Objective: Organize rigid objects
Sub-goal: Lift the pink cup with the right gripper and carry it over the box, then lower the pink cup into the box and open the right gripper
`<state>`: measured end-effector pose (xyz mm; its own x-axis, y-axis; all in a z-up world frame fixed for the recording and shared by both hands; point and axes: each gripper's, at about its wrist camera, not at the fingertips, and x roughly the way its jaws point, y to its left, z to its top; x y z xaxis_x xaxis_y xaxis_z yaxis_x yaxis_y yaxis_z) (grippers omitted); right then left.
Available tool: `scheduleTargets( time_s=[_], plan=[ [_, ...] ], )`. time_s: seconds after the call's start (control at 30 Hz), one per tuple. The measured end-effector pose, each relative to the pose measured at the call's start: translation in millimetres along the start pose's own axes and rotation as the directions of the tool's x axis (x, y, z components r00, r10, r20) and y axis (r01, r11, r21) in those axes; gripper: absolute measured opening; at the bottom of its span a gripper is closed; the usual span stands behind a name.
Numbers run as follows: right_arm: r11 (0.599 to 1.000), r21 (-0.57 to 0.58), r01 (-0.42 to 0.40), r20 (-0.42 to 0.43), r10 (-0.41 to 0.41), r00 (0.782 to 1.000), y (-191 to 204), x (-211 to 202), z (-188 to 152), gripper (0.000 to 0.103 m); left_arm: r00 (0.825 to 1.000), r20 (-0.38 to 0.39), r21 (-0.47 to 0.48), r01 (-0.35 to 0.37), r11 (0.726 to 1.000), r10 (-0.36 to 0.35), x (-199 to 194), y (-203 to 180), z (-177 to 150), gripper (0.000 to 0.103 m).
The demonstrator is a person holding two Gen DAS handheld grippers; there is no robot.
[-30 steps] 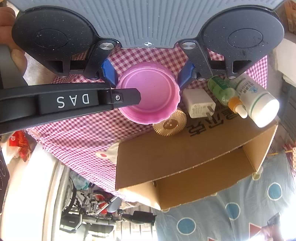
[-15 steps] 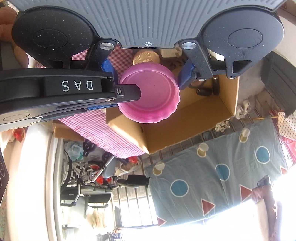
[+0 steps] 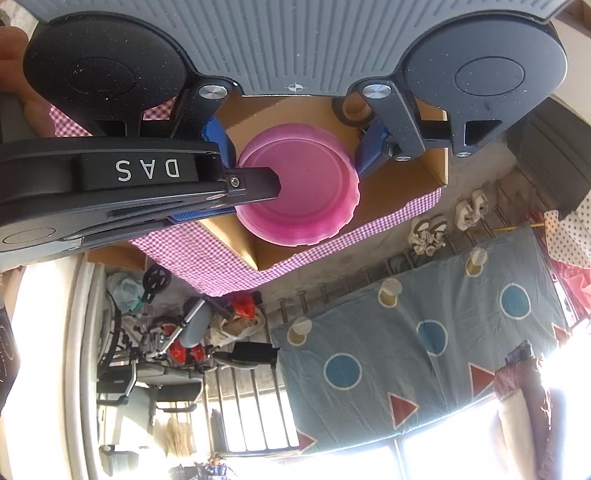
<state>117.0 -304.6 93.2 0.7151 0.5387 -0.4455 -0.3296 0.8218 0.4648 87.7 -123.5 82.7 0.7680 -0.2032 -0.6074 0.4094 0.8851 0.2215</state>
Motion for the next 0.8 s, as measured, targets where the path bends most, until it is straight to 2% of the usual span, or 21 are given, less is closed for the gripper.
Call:
scheduleTargets(
  time_s=[0.2, 0.33, 0.47, 0.63, 0.8],
  plan=[
    [1.000, 0.009, -0.019, -0.090, 0.020, 0.996, -9.5, 41.0, 34.7, 0.027, 0.996, -0.085, 0.031, 0.012, 0.999, -0.009, 32.4, 18.7, 25.5, 0.070],
    [1.000, 0.017, -0.023, -0.175, 0.026, 0.984, -18.4, 80.5, 56.0, 0.027, 0.981, -0.186, -0.017, 0.055, 0.998, -0.057, 67.1, 40.4, 41.8, 0.070],
    [0.998, 0.065, -0.021, -0.281, 0.039, 0.959, -35.6, 126.1, 64.6, 0.027, 0.943, -0.313, -0.090, 0.093, 0.992, -0.117, 111.8, 61.4, 43.8, 0.070],
    [0.993, 0.115, 0.012, -0.386, 0.033, 0.922, -52.3, 183.6, 61.3, 0.027, 0.881, -0.444, -0.158, 0.103, 0.982, -0.164, 164.6, 81.6, 32.6, 0.070],
    [0.984, 0.171, 0.052, -0.473, 0.035, 0.880, -66.9, 233.6, 54.2, 0.027, 0.832, -0.524, -0.210, 0.082, 0.974, -0.183, 200.5, 98.3, 22.0, 0.070]
  ],
)
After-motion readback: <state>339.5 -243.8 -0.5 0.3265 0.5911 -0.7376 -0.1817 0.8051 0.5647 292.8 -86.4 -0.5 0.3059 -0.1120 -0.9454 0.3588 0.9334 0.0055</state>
